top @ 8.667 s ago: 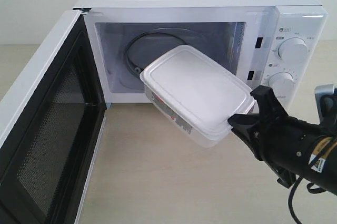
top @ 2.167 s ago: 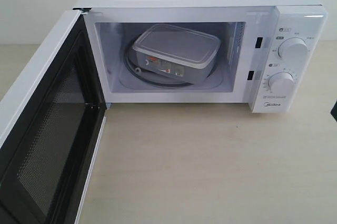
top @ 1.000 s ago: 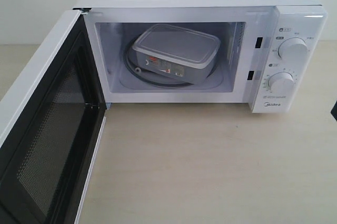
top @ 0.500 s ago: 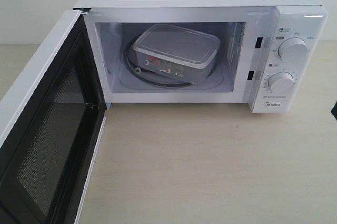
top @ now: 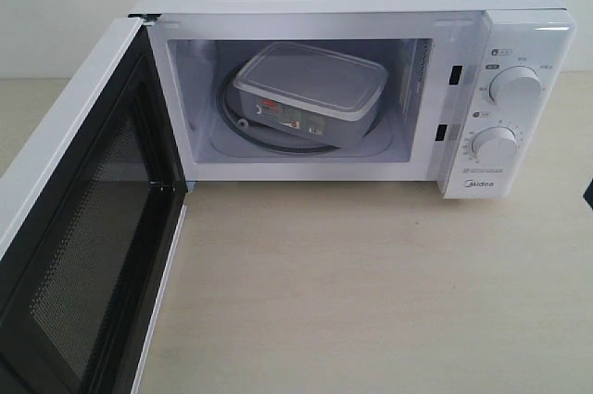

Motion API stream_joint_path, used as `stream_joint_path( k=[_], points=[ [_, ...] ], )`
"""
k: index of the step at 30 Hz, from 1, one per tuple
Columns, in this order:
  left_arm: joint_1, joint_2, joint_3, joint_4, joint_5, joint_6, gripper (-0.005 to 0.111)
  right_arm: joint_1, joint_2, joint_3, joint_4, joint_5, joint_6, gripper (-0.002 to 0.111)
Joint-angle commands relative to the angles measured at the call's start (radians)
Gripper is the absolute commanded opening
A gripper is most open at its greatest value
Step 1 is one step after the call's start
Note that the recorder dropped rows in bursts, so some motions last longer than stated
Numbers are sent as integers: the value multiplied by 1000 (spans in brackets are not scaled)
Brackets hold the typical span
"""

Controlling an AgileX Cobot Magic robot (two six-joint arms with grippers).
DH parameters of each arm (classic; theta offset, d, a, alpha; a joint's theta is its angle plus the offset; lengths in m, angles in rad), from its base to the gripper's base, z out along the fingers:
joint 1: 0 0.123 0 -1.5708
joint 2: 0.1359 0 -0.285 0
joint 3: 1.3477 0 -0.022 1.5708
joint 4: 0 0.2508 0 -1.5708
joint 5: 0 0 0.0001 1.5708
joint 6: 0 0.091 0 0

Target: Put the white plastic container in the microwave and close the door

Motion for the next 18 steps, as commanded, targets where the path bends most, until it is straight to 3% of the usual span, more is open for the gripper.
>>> stream_joint_path(
  k=[1,3,6,9,18],
  points=[
    [2,73,-83,38,236,9,4,2,-6,2,2,-12,-2,0],
    [2,203,-142,26,326,11,4,2,-6,2,2,-12,-2,0],
    [2,394,-220,-135,450,-2,4,2,-6,2,2,-12,-2,0],
    [2,487,-237,-180,607,-2,4,2,-6,2,2,-12,-2,0],
    [2,495,-237,-282,625,12,4,2,-6,2,2,-12,-2,0]
  ],
)
